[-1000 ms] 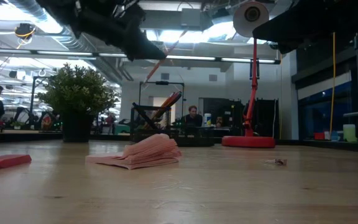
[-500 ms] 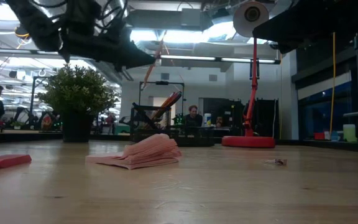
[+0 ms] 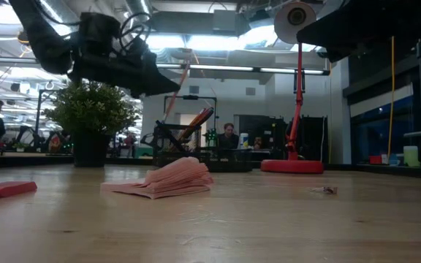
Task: Pick and place office supplies into organizer
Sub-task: Put the yellow pencil into the black desk organizer, then put the pink binder clip into the black desk organizer
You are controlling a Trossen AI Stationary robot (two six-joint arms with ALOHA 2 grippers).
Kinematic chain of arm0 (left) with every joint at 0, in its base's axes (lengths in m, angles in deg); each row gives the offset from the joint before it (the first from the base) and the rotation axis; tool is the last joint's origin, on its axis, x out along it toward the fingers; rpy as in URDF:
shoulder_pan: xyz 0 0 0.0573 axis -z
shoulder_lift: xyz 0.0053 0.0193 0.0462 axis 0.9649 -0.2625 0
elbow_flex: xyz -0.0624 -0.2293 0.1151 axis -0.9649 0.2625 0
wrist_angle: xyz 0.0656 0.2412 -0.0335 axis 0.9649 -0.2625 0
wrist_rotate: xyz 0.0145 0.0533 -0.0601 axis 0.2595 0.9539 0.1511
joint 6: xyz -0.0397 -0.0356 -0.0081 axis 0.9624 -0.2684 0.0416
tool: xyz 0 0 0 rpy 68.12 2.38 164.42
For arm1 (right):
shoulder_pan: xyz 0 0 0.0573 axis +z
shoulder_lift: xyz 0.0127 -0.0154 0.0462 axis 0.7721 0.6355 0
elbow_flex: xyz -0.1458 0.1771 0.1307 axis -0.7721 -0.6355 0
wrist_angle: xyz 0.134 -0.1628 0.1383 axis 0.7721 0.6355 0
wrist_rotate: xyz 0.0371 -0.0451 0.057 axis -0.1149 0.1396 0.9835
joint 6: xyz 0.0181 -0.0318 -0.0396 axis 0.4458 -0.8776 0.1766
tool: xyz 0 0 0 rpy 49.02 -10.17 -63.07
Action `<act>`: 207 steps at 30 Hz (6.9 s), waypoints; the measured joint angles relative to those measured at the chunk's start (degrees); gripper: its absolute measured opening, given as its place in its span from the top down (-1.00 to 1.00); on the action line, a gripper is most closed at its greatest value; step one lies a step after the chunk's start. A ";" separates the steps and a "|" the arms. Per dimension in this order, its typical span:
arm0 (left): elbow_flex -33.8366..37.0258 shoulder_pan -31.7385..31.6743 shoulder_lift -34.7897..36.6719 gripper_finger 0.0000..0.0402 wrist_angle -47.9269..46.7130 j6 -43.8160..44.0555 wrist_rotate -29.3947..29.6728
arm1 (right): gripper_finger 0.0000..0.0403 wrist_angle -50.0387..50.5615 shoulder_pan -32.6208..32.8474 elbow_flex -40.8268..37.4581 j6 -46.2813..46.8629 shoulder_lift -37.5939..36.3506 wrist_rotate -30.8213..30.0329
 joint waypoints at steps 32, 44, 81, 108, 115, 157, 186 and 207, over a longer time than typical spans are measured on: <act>0.01 -0.04 -16.16 0.84 13.29 1.59 2.69 | 0.98 -0.25 -0.01 0.00 0.04 0.00 0.01; 0.01 0.15 -16.14 0.44 16.28 1.46 2.66 | 0.98 -0.25 -0.01 0.00 0.04 0.00 0.00; -0.03 42.39 23.07 1.00 -32.32 -7.53 5.57 | 0.99 31.48 9.06 24.76 27.77 15.46 -5.99; -0.03 52.68 23.03 0.99 -34.02 -5.90 8.98 | 0.90 74.19 14.16 45.93 80.64 32.65 -3.67; -0.03 52.65 23.03 0.99 -34.11 -5.97 8.98 | 0.64 74.65 13.74 45.92 78.85 32.81 -3.91; -0.03 52.65 23.03 0.99 -34.84 -1.36 8.96 | -0.04 71.65 0.57 45.88 65.48 41.95 10.04; -0.03 52.65 23.03 0.99 -34.86 -0.84 8.96 | 0.32 69.93 -0.55 45.99 62.51 44.70 12.92; -0.03 52.65 23.03 0.99 -34.88 0.02 8.96 | 0.59 69.15 -0.52 45.90 62.59 44.81 11.61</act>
